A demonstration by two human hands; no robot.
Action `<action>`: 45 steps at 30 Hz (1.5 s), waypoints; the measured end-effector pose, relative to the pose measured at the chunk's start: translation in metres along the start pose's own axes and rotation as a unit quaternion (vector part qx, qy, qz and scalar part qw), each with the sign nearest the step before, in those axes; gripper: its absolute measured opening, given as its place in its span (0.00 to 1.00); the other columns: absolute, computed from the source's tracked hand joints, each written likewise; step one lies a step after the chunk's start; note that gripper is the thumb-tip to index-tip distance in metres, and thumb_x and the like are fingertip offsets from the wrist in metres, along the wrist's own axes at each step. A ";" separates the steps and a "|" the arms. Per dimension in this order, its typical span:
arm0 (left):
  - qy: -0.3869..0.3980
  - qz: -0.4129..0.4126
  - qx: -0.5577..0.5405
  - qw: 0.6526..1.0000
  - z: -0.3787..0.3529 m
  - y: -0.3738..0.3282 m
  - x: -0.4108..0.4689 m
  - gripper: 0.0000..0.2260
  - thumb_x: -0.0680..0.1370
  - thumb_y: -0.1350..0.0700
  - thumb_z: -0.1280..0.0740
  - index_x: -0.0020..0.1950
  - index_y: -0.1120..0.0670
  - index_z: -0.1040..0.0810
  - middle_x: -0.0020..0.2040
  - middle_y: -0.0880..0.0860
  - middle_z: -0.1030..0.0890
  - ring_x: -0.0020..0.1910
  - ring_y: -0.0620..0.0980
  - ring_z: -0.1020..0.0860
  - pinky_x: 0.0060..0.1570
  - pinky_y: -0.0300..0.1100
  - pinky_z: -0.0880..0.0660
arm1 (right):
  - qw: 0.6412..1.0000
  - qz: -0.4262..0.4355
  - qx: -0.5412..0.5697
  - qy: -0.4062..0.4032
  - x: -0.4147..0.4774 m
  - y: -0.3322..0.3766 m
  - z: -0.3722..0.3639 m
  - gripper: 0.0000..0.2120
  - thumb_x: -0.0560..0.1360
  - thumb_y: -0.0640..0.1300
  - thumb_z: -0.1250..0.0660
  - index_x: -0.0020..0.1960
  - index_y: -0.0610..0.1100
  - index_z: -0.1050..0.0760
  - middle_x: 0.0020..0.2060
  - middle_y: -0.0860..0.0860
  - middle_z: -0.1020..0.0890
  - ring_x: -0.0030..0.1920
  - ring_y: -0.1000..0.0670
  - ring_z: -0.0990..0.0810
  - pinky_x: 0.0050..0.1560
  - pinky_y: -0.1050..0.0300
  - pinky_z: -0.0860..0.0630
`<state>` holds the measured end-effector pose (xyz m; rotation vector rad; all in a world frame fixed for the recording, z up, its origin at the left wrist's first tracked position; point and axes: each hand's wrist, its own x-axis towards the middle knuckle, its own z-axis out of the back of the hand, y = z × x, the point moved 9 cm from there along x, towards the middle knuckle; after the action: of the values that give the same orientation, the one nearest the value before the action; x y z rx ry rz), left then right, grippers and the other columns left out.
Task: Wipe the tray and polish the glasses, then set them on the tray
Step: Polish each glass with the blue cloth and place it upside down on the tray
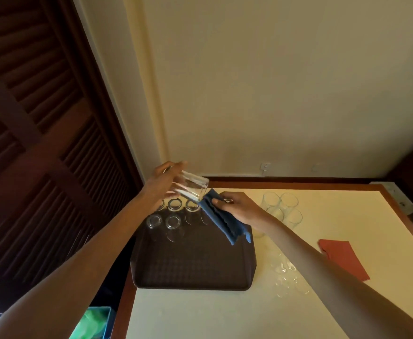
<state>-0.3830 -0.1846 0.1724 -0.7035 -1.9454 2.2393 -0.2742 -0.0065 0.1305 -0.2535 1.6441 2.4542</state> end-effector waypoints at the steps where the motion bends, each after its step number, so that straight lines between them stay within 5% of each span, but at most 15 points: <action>1: 0.009 0.037 -0.026 0.999 0.001 0.014 0.002 0.16 0.81 0.42 0.33 0.55 0.55 0.19 0.45 0.54 0.15 0.39 0.48 0.18 0.41 0.43 0.24 | 1.000 -0.014 0.025 -0.009 -0.002 -0.009 0.000 0.10 0.80 0.53 0.33 0.50 0.47 0.19 0.43 0.52 0.15 0.44 0.50 0.16 0.47 0.55 0.22; 4: 0.042 0.092 -0.117 0.988 0.002 0.048 0.009 0.19 0.83 0.44 0.36 0.59 0.59 0.19 0.47 0.55 0.15 0.37 0.47 0.18 0.36 0.40 0.24 | 0.991 -0.072 0.112 -0.031 -0.003 -0.046 0.001 0.09 0.82 0.48 0.36 0.51 0.42 0.21 0.42 0.48 0.17 0.43 0.48 0.19 0.46 0.54 0.25; 7: 0.049 0.129 -0.140 0.980 0.001 0.080 0.021 0.13 0.79 0.50 0.34 0.57 0.58 0.23 0.52 0.59 0.18 0.45 0.53 0.18 0.45 0.45 0.22 | 0.971 -0.145 0.177 -0.065 0.000 -0.085 -0.003 0.11 0.83 0.49 0.36 0.56 0.42 0.22 0.47 0.44 0.17 0.47 0.43 0.18 0.51 0.47 0.25; 12: 0.018 0.046 0.155 0.987 -0.003 0.108 0.034 0.18 0.75 0.44 0.27 0.58 0.55 0.23 0.55 0.52 0.19 0.52 0.50 0.18 0.50 0.48 0.19 | 0.923 -0.241 0.265 -0.141 -0.011 -0.128 -0.020 0.18 0.79 0.56 0.34 0.59 0.43 0.22 0.49 0.42 0.17 0.46 0.44 0.18 0.43 0.53 0.25; 15: 0.036 -0.038 0.290 0.955 -0.017 0.114 0.031 0.19 0.78 0.44 0.26 0.63 0.53 0.24 0.55 0.49 0.19 0.52 0.48 0.20 0.47 0.41 0.22 | 0.924 -0.252 0.244 -0.150 -0.020 -0.141 -0.031 0.22 0.74 0.61 0.29 0.52 0.42 0.20 0.40 0.45 0.18 0.39 0.47 0.18 0.38 0.58 0.26; 18: 0.060 -0.074 0.364 0.927 -0.031 0.128 0.035 0.25 0.74 0.44 0.23 0.66 0.50 0.27 0.55 0.47 0.20 0.55 0.48 0.21 0.56 0.47 0.21 | 0.931 -0.251 0.211 -0.162 -0.024 -0.155 -0.040 0.20 0.71 0.57 0.24 0.50 0.41 0.21 0.37 0.48 0.19 0.36 0.49 0.20 0.34 0.63 0.27; 22: 0.102 -0.103 0.490 0.859 -0.048 0.148 0.044 0.31 0.73 0.41 0.22 0.71 0.49 0.30 0.65 0.52 0.20 0.64 0.52 0.21 0.62 0.51 0.23 | 0.926 -0.261 0.191 -0.197 -0.022 -0.175 -0.046 0.19 0.71 0.56 0.23 0.48 0.43 0.24 0.37 0.48 0.20 0.37 0.47 0.19 0.42 0.53 0.22; 29: 0.061 -0.145 0.602 0.783 -0.050 0.172 0.056 0.32 0.74 0.38 0.25 0.71 0.51 0.29 0.68 0.56 0.24 0.71 0.57 0.30 0.71 0.53 0.33 | 0.901 -0.269 0.264 -0.215 -0.018 -0.189 -0.055 0.12 0.78 0.57 0.31 0.50 0.49 0.25 0.45 0.45 0.19 0.45 0.45 0.18 0.49 0.46 0.22; 39: 0.039 -0.122 0.619 0.775 -0.053 0.186 0.066 0.30 0.75 0.37 0.27 0.69 0.51 0.28 0.68 0.57 0.23 0.71 0.58 0.31 0.68 0.53 0.34 | 0.871 -0.295 0.319 -0.227 -0.027 -0.202 -0.052 0.13 0.80 0.53 0.33 0.56 0.44 0.25 0.39 0.46 0.22 0.34 0.49 0.22 0.30 0.57 0.25; 45: 0.041 -0.099 0.617 0.780 -0.055 0.182 0.063 0.33 0.75 0.36 0.27 0.72 0.52 0.30 0.70 0.57 0.23 0.74 0.60 0.32 0.69 0.57 0.33 | 0.847 -0.315 0.352 -0.244 -0.033 -0.212 -0.047 0.25 0.80 0.60 0.36 0.69 0.43 0.29 0.51 0.43 0.20 0.49 0.42 0.20 0.54 0.45 0.24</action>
<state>-0.3764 -0.1450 -0.0237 -0.3169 -0.1744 2.5549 -0.1896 0.0280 -0.0693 -0.0337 1.7162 1.2026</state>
